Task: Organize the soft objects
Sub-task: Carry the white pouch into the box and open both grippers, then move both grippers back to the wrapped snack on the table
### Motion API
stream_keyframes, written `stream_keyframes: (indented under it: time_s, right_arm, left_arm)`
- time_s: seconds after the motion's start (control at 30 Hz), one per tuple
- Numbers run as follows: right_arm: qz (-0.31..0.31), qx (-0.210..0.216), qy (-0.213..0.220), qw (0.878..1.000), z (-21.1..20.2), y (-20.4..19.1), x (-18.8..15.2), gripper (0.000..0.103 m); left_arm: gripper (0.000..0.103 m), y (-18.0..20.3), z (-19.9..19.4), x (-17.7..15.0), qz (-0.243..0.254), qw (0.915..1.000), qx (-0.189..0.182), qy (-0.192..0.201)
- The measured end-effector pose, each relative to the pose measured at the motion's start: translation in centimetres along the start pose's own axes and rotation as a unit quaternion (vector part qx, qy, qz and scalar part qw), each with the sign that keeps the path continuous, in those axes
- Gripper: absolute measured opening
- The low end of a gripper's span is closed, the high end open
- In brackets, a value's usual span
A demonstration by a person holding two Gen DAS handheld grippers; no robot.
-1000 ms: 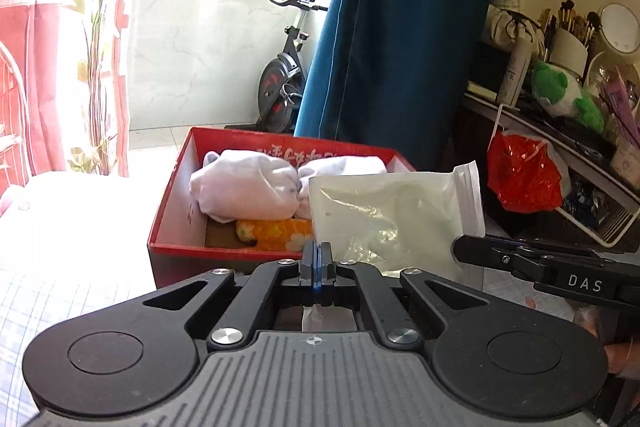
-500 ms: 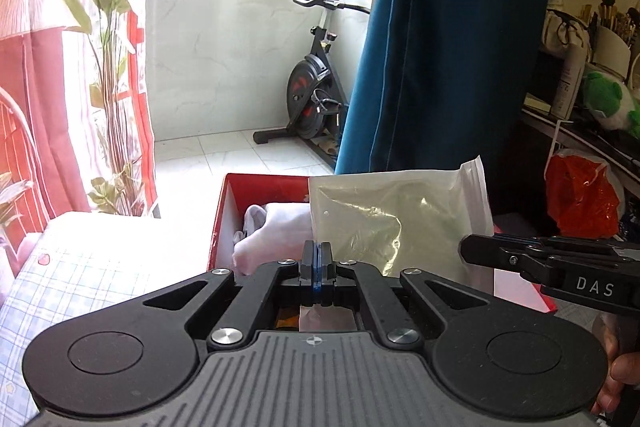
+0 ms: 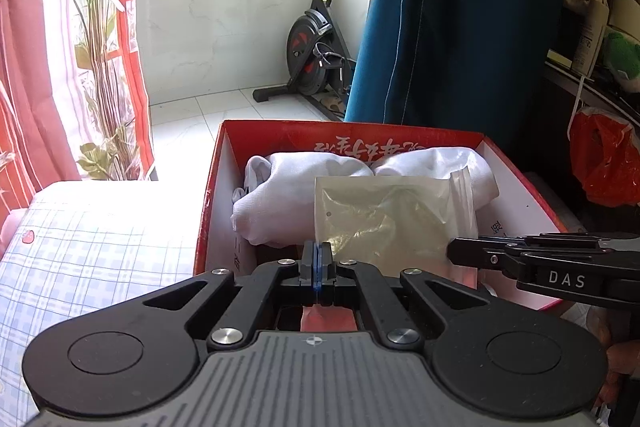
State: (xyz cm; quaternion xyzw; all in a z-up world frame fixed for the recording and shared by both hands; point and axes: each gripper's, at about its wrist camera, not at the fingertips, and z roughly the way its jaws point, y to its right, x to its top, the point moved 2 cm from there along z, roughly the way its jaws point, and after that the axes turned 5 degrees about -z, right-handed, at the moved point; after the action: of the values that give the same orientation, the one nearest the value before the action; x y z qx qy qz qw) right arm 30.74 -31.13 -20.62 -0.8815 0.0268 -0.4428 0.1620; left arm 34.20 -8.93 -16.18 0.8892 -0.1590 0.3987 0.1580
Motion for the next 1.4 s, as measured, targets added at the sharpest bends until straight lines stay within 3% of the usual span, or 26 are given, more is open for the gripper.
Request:
stream_keyframes:
  time_s: [0.37, 0.5, 0.6, 0.63, 0.67, 0.7, 0.8, 0.87, 0.93, 1.07, 1.4]
  right_arm:
    - [-0.019, -0.037, -0.019, 0.999, 0.7, -0.3, -0.3, 0.009]
    - [-0.046, -0.063, -0.016, 0.997, 0.1, -0.8, -0.4, 0.018]
    - [-0.059, -0.073, -0.005, 0.996, -0.9, -1.0, -0.3, 0.027]
    - [-0.067, -0.075, -0.002, 0.995, -1.3, -1.3, -0.3, 0.030]
    - [-0.076, -0.078, 0.001, 0.994, -1.7, -1.4, -0.3, 0.039]
    - [-0.084, -0.082, 0.005, 0.993, -2.0, -1.7, -0.2, 0.051]
    - [-0.096, -0.093, 0.017, 0.991, -3.1, -2.1, -0.3, 0.070]
    - [-0.094, -0.095, 0.022, 0.991, -3.7, -2.1, -0.3, 0.078]
    - [-0.089, -0.096, 0.025, 0.991, -4.4, -2.1, -0.4, 0.091]
    - [-0.085, -0.090, 0.034, 0.992, -5.7, -2.3, -0.7, 0.102]
    - [-0.079, -0.086, 0.054, 0.992, -9.8, -3.3, -2.2, 0.103]
  left_arm:
    - [0.003, 0.0, 0.7, -0.2, 0.007, 0.9998, 0.016, -0.010]
    - [0.009, 0.5, 0.0, 0.0, 0.014, 0.9999, 0.010, -0.003]
    - [0.024, 1.0, -0.7, 0.0, 0.021, 0.9997, 0.010, 0.007]
    - [0.037, 1.1, -1.0, 0.0, 0.023, 0.9996, 0.010, 0.011]
    - [0.048, 1.2, -1.3, 0.0, 0.024, 0.9995, 0.010, 0.015]
    - [0.052, 1.2, -1.6, 0.0, 0.026, 0.9994, 0.011, 0.019]
    - [0.064, 1.4, -2.6, -0.1, 0.031, 0.9991, 0.010, 0.027]
    - [0.090, 1.5, -3.4, -0.2, 0.031, 0.9990, 0.007, 0.031]
    - [0.100, 1.5, -4.4, -0.2, 0.030, 0.9986, 0.007, 0.043]
    - [0.103, 1.6, -6.0, -0.5, 0.030, 0.9983, 0.006, 0.049]
    - [0.103, 2.2, -10.2, -2.3, 0.041, 0.9962, 0.024, 0.073]
